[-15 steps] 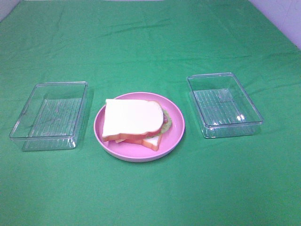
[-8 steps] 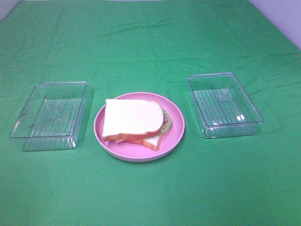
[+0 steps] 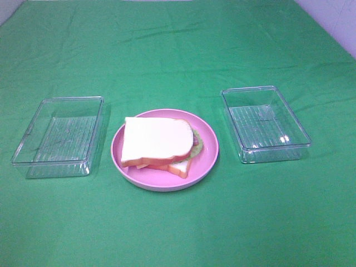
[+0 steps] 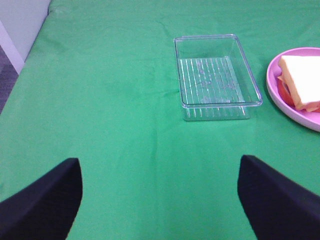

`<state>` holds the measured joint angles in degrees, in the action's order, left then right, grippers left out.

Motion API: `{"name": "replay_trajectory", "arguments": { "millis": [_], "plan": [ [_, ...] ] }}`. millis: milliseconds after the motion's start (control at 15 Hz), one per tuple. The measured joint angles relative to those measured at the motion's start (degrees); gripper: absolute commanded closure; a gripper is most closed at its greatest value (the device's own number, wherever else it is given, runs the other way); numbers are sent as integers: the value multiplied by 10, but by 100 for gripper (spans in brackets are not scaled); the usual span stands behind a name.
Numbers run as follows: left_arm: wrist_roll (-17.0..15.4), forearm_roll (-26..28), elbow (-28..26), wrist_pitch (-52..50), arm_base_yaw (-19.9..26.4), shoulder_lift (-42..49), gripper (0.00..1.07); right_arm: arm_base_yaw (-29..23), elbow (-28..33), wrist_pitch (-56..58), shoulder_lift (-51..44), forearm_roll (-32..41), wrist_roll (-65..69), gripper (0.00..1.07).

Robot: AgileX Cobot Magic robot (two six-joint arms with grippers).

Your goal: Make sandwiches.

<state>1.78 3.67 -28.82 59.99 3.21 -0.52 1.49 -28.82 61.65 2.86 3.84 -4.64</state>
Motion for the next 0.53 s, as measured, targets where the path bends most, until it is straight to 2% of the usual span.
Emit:
{"name": "replay_trajectory", "arguments": {
  "millis": [133,533],
  "plan": [
    [0,0,0,0,0,8,26,0,0,-1,-29,1,0,38],
    [0,0,0,0,0,8,26,0,0,-2,-32,1,0,38]
  ]
}}
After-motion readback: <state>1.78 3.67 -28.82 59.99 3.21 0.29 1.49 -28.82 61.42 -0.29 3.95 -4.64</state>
